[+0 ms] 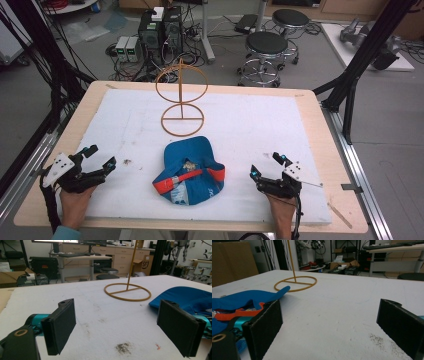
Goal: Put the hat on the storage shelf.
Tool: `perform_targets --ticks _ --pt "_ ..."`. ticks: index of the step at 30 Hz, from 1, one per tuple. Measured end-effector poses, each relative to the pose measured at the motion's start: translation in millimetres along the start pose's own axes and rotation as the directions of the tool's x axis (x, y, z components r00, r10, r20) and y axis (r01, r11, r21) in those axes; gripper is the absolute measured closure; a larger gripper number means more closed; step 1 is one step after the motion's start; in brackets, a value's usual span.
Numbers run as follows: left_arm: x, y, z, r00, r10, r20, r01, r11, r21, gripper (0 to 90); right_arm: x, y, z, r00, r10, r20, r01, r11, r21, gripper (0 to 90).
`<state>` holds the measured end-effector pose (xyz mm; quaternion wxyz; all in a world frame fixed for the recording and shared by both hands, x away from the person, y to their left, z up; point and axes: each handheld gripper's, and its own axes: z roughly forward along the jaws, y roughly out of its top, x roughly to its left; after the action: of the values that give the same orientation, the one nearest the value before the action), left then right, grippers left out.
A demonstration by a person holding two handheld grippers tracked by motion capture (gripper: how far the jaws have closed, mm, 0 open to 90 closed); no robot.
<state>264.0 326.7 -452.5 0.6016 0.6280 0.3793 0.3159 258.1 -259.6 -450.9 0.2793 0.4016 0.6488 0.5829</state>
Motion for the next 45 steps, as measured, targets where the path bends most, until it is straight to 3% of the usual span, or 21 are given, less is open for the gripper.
perform_targets --ticks 18,28,31,39,43,45 --pt "-0.1 -0.2 -0.9 0.9999 0.004 0.012 -0.004 1.0000 -0.008 15.7 0.9 0.1 0.4 1.0000 -0.004 0.001 0.004 1.000 0.007 5.5" --pt "4.6 1.6 2.2 0.9981 -0.034 0.051 0.033 0.9992 0.024 15.6 -0.5 0.3 0.7 0.9999 0.010 0.007 -0.010 1.000 0.005 5.5" --pt "6.1 4.4 4.1 0.9973 -0.024 0.069 0.021 0.9986 0.048 15.4 -0.9 0.4 0.9 1.0000 0.006 0.005 -0.006 1.000 0.006 5.5" --pt "-0.7 35.9 11.7 0.9905 0.002 0.137 -0.013 0.9967 0.080 15.2 -0.5 0.6 1.7 1.0000 0.001 0.009 -0.001 1.000 0.012 5.5" --pt "-13.5 59.4 22.7 0.9772 0.044 0.207 -0.066 0.9928 0.100 15.2 0.1 0.6 1.7 0.9999 0.000 0.011 0.000 1.000 0.013 5.5" --pt "-16.5 63.1 25.1 0.9752 0.058 0.213 -0.082 0.9911 0.105 15.1 0.0 0.6 1.9 0.9999 -0.003 0.010 0.003 1.000 0.012 5.6"
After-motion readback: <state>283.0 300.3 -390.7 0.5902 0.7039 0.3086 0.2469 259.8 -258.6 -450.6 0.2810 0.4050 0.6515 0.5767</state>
